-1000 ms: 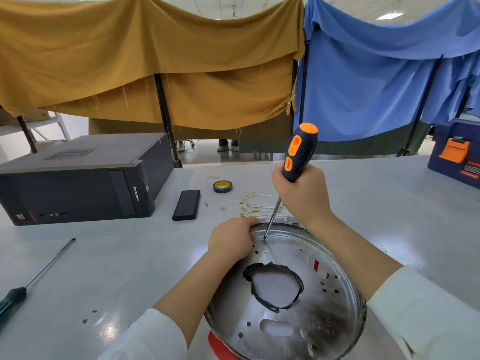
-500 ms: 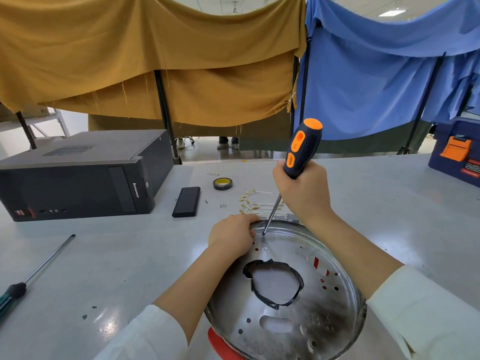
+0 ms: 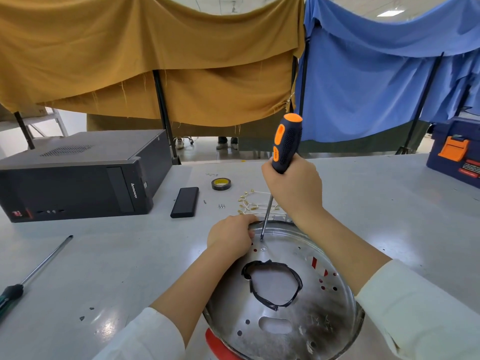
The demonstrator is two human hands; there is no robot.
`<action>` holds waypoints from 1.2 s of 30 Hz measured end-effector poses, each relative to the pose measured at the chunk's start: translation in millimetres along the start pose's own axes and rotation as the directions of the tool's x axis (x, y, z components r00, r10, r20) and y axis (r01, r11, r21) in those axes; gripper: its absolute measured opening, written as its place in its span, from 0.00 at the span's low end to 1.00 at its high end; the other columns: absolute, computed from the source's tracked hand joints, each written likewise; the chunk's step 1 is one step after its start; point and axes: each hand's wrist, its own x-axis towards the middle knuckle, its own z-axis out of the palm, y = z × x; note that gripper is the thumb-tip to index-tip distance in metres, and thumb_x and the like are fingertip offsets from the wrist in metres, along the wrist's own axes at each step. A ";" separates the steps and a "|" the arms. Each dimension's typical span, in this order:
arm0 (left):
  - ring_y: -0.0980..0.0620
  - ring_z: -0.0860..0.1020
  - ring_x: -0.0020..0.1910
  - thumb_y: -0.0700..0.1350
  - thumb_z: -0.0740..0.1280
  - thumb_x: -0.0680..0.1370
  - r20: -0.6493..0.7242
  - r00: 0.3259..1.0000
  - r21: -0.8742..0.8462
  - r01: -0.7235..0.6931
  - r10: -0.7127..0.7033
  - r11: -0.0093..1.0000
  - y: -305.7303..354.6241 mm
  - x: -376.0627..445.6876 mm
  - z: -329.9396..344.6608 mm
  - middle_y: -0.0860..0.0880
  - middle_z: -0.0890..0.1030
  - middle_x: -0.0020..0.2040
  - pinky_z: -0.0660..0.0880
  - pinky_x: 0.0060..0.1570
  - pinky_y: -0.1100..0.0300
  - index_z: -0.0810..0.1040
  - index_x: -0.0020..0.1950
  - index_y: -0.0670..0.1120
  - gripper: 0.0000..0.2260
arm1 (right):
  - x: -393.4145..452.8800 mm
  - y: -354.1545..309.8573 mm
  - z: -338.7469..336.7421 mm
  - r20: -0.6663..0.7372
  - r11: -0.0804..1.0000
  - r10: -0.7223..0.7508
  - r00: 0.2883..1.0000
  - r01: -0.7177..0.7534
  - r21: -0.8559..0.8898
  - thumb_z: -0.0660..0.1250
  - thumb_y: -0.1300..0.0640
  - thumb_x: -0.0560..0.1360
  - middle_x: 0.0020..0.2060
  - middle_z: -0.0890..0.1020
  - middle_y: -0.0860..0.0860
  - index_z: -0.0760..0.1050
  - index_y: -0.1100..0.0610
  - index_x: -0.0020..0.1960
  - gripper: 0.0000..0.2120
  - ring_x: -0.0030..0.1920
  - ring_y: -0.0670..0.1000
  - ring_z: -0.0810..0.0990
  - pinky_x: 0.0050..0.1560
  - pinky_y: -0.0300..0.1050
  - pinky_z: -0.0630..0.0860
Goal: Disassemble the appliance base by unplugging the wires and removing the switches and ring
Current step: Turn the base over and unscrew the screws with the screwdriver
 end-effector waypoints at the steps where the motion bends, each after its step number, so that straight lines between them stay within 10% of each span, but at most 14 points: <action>1: 0.46 0.76 0.55 0.43 0.59 0.77 -0.011 1.000 -0.002 0.004 -0.004 1.000 0.1 -1.1 1.1 0.51 0.79 0.58 0.69 0.45 0.58 0.71 0.65 0.61 0.19 | 2.2 -2.2 3.5 -0.007 0.999 -0.009 1.000 0.009 -0.050 0.64 0.50 0.71 0.22 0.69 0.44 0.62 0.47 0.29 0.15 0.25 0.45 0.69 0.27 0.38 0.59; 9: 0.45 0.77 0.53 0.42 0.58 0.77 -0.028 1.000 -0.028 -0.008 0.007 1.000 -2.1 -3.5 2.1 0.50 0.80 0.56 0.68 0.42 0.59 0.72 0.65 0.60 0.20 | 18.3 -12.9 30.9 0.030 0.985 0.027 0.999 -0.022 -0.169 0.61 0.50 0.72 0.24 0.70 0.46 0.61 0.47 0.31 0.14 0.27 0.45 0.69 0.27 0.39 0.59; 18: 0.45 0.76 0.54 0.43 0.59 0.77 -0.028 1.000 -0.028 -0.012 0.012 1.000 -3.5 -0.9 1.9 0.50 0.79 0.58 0.67 0.43 0.59 0.71 0.66 0.62 0.20 | 36.5 -9.1 17.3 0.579 0.967 -0.014 0.815 -0.136 0.215 0.62 0.59 0.72 0.20 0.62 0.43 0.62 0.54 0.32 0.13 0.22 0.44 0.63 0.25 0.42 0.69; 24: 0.46 0.76 0.52 0.42 0.58 0.76 -0.026 0.999 -0.042 -0.027 0.026 0.999 -3.7 -2.7 1.9 0.51 0.80 0.56 0.67 0.42 0.59 0.72 0.64 0.62 0.20 | 32.1 -13.5 10.4 0.499 0.984 -0.018 0.866 -0.073 0.162 0.67 0.51 0.75 0.33 0.75 0.51 0.71 0.56 0.40 0.10 0.33 0.47 0.74 0.38 0.41 0.71; 30: 0.46 0.77 0.52 0.42 0.58 0.76 -0.020 0.999 -0.050 -0.029 0.028 0.998 -4.2 -1.5 1.7 0.51 0.80 0.55 0.67 0.42 0.60 0.72 0.63 0.61 0.20 | 27.1 -22.4 17.1 0.420 0.712 0.189 0.888 -0.418 0.564 0.67 0.58 0.76 0.21 0.66 0.46 0.65 0.53 0.35 0.14 0.22 0.46 0.64 0.23 0.37 0.66; 36: 0.47 0.76 0.51 0.41 0.58 0.76 -0.019 1.000 -0.055 -0.024 0.023 0.998 -2.8 -2.4 0.0 0.51 0.80 0.55 0.66 0.40 0.60 0.72 0.63 0.61 0.20 | 36.0 -17.0 11.6 0.687 0.577 -0.067 0.724 -0.533 0.618 0.62 0.64 0.75 0.20 0.59 0.47 0.59 0.51 0.27 0.21 0.21 0.47 0.54 0.21 0.33 0.55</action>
